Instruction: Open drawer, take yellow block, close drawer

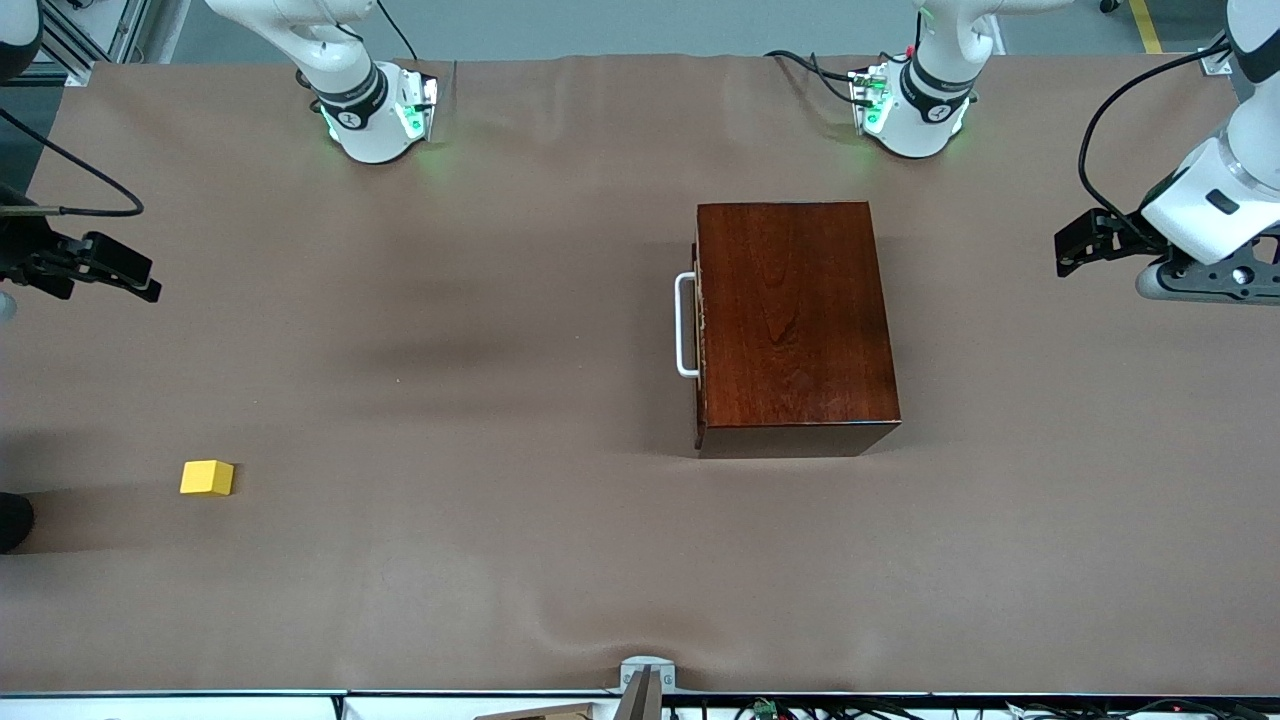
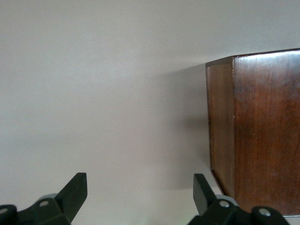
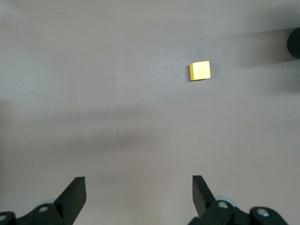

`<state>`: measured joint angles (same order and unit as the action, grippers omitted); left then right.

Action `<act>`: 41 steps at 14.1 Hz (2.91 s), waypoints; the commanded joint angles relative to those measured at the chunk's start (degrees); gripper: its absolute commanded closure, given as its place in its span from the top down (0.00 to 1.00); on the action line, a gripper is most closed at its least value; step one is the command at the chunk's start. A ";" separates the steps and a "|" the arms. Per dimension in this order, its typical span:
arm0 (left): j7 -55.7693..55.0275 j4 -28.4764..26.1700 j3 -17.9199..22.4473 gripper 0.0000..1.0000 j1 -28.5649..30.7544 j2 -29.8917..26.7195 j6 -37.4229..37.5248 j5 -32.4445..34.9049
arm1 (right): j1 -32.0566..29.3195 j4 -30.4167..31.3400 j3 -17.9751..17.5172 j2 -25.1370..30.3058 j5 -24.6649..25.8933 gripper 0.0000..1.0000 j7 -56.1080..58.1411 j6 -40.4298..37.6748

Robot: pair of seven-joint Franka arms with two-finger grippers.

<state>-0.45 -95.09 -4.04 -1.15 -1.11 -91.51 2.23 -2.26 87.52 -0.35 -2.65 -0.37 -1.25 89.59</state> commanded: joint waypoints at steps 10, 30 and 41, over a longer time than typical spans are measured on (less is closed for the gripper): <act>-4.29 1.40 -0.52 1.00 1.24 -0.03 1.42 -2.06 | 0.24 0.99 0.26 1.24 -0.42 1.00 0.64 0.41; -4.47 1.40 -0.53 1.00 0.88 0.32 1.34 -1.88 | 0.24 0.90 0.26 1.15 -0.42 1.00 0.55 1.03; -3.33 1.58 -0.53 1.00 0.88 0.49 0.90 -1.79 | 0.24 0.90 0.26 1.15 -0.42 1.00 0.64 1.03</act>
<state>-4.36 -94.65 -4.40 -0.35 -1.07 -90.92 0.95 -2.26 87.52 -0.35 -2.65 -0.37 -1.08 90.30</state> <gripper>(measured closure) 0.000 0.000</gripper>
